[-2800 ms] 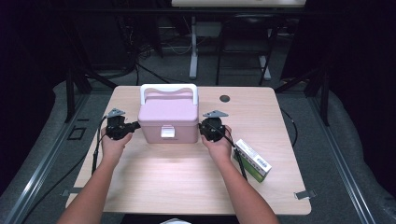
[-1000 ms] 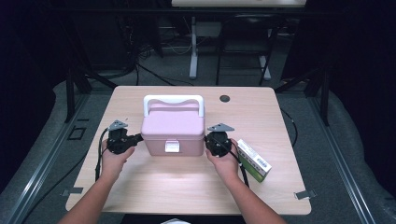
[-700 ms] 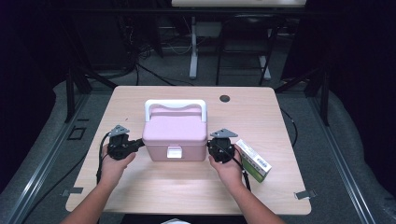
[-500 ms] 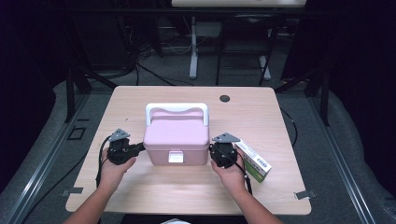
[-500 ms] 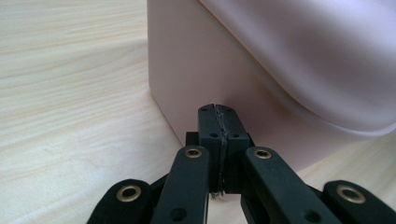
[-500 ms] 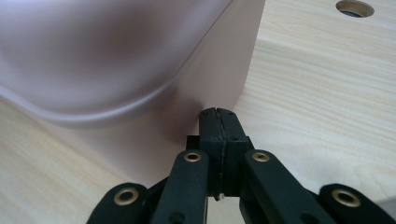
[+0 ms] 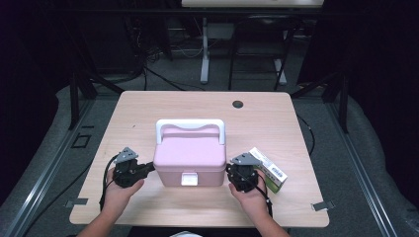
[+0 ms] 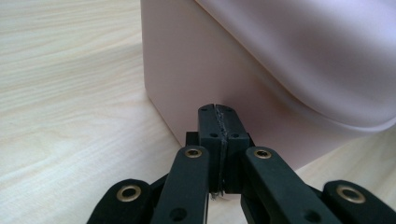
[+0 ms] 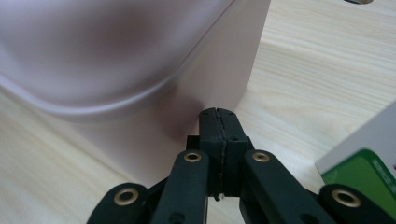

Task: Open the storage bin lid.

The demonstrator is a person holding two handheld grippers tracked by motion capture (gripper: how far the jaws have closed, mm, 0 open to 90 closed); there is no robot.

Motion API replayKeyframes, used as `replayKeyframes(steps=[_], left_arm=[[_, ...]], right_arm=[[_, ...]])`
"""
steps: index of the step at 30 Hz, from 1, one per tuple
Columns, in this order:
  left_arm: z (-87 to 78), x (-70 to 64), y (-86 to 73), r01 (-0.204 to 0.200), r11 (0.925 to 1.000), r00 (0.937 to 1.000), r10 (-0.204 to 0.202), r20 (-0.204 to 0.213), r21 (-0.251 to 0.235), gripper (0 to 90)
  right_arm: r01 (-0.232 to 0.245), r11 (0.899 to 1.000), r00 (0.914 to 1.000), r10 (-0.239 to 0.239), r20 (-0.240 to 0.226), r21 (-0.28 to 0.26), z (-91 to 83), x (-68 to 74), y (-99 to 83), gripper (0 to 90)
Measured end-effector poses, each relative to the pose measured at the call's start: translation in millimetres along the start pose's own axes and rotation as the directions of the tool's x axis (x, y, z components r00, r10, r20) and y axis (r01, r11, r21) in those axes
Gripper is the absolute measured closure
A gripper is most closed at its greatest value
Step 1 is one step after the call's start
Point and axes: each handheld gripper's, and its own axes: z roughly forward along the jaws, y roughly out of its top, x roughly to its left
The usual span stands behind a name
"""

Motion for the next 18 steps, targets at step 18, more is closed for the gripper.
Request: replayKeyframes(steps=[18], left_arm=[[-18.2,-21.1,-16.5,-0.032,0.9994,0.999,0.031,0.031,0.016,89.9]], right_arm=[[0.044,0.999,0.999,-0.044,-0.013,0.026,-31.9,13.9,-26.9,90.0]])
